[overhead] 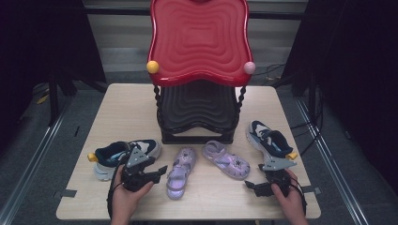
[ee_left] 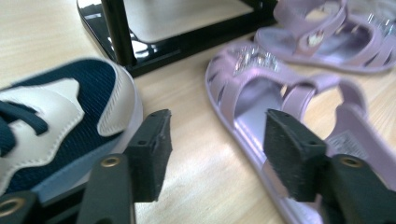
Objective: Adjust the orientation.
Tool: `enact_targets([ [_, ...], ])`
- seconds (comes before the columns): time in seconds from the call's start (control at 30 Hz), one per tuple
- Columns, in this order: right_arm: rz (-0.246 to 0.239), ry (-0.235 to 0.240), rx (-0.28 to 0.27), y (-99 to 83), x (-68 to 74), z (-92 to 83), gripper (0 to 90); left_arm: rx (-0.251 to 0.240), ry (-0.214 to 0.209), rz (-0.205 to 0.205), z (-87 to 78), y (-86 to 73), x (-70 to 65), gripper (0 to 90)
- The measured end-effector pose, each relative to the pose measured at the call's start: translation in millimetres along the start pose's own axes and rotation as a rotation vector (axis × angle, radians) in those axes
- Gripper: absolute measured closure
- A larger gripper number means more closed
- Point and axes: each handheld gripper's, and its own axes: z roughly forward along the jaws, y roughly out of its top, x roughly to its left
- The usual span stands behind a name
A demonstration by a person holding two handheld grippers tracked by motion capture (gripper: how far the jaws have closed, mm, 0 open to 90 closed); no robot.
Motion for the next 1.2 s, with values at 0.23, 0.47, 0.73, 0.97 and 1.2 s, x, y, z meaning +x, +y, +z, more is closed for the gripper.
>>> enact_targets([
  [0.23,0.0,0.0,0.0,0.0,0.0,0.0,12.5,-0.03,-0.042,0.001,-4.9,7.7,-16.3,25.9],
  [0.47,0.0,0.0,0.0,0.0,0.0,0.0,12.5,-0.004,-0.043,0.052,10.2,3.4,-46.9,14.8],
  [0.73,0.0,0.0,0.0,0.0,0.0,0.0,12.5,-0.008,-0.046,0.038,19.9,-8.0,-52.0,13.9],
  [0.97,0.0,0.0,0.0,0.0,0.0,0.0,12.6,0.011,-0.051,0.067,18.8,-12.8,-59.8,14.6],
  [1.2,0.0,0.0,0.0,0.0,-0.1,0.0,12.5,0.06,-0.035,0.098,30.2,-22.2,-62.2,15.0],
])
